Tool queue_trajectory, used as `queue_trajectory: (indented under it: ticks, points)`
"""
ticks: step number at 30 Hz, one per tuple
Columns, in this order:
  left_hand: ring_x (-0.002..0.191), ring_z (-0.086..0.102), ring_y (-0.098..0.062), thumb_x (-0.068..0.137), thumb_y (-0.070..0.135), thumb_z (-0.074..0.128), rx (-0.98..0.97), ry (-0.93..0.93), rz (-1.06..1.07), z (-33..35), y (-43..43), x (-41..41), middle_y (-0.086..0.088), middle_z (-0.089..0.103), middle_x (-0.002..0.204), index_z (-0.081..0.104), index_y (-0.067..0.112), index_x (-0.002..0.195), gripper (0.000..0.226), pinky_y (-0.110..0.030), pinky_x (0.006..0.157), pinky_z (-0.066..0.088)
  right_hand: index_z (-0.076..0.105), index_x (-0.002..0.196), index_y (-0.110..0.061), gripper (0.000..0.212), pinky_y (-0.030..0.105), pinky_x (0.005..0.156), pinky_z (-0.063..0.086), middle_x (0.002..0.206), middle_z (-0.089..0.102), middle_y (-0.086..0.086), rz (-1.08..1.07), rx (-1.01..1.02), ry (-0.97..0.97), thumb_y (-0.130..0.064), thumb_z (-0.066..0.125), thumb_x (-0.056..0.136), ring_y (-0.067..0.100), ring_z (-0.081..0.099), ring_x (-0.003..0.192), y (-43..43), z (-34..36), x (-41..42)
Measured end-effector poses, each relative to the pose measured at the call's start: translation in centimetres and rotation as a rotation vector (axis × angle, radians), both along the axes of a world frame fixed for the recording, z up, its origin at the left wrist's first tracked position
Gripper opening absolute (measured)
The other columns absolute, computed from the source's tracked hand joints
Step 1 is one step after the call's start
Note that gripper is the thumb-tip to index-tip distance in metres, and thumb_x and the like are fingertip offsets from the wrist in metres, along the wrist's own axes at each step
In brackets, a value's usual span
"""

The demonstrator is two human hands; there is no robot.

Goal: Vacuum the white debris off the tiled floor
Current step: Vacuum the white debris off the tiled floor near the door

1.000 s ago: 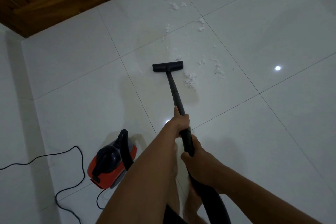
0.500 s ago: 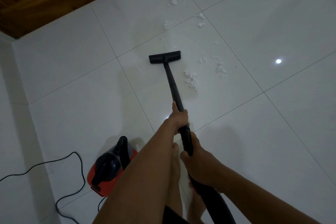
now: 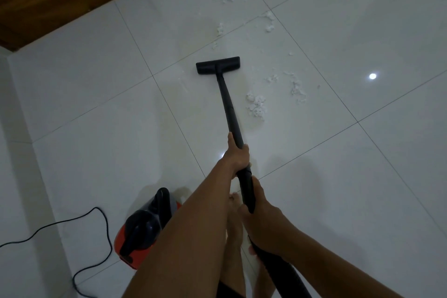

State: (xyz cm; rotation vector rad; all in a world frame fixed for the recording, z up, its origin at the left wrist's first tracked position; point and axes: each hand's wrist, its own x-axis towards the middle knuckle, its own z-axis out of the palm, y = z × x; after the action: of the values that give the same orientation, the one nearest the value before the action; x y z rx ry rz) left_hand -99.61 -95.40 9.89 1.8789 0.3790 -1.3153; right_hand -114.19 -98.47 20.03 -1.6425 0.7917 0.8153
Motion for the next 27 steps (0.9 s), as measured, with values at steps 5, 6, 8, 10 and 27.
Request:
queue_trajectory:
  ticks: [5, 6, 8, 10, 27]
  points:
    - [0.072, 0.059, -0.018, 0.107, 0.034, 0.036, -0.007, -0.024, 0.023, -1.5, 0.3, 0.4, -0.011, 0.061, 0.109, -0.016, 0.045, 0.155, 0.072, -0.033, 0.066, 0.055, -0.007, 0.155, -0.049, 0.069, 0.022, 0.044, 0.052, 0.089, 0.066, 0.011, 0.005, 0.028, 0.003, -0.035, 0.041, 0.107, 0.013, 0.061, 0.051, 0.2, -1.9, 0.1]
    - [0.072, 0.059, -0.018, 0.107, 0.034, 0.037, -0.005, -0.031, 0.026, -1.9, 0.4, 0.5, -0.011, 0.062, 0.107, -0.016, 0.045, 0.155, 0.072, -0.035, 0.069, 0.056, -0.008, 0.155, -0.048, 0.069, 0.021, 0.043, 0.051, 0.091, 0.066, 0.011, 0.008, 0.029, 0.001, -0.035, 0.041, 0.108, 0.013, 0.062, 0.052, 0.3, -2.2, 0.1]
    - [0.072, 0.058, -0.018, 0.107, 0.034, 0.037, -0.006, -0.045, 0.026, -2.5, 0.4, 0.5, -0.011, 0.061, 0.106, -0.015, 0.045, 0.155, 0.072, -0.037, 0.074, 0.057, -0.009, 0.156, -0.047, 0.069, 0.020, 0.044, 0.050, 0.091, 0.065, 0.009, 0.008, 0.029, -0.011, -0.038, 0.040, 0.108, 0.012, 0.062, 0.052, 0.4, -2.9, 0.0]
    - [0.073, 0.059, -0.018, 0.107, 0.034, 0.036, -0.008, -0.060, 0.017, -2.9, 0.5, 0.3, -0.011, 0.061, 0.109, -0.015, 0.044, 0.155, 0.071, -0.039, 0.081, 0.058, -0.009, 0.155, -0.048, 0.067, 0.023, 0.046, 0.052, 0.089, 0.064, 0.008, 0.001, 0.035, -0.014, -0.042, 0.039, 0.108, 0.012, 0.063, 0.051, 0.6, -3.5, -0.2]
    - [0.074, 0.060, -0.020, 0.106, 0.037, 0.036, 0.012, -0.088, 0.037, -4.0, 0.3, -0.3, -0.018, 0.063, 0.118, -0.014, 0.047, 0.154, 0.070, -0.045, 0.091, 0.058, -0.001, 0.157, -0.049, 0.062, 0.034, 0.052, 0.062, 0.086, 0.068, 0.005, -0.098, -0.033, -0.025, -0.048, 0.037, 0.107, 0.018, 0.068, 0.055, 1.5, -4.7, -1.0]
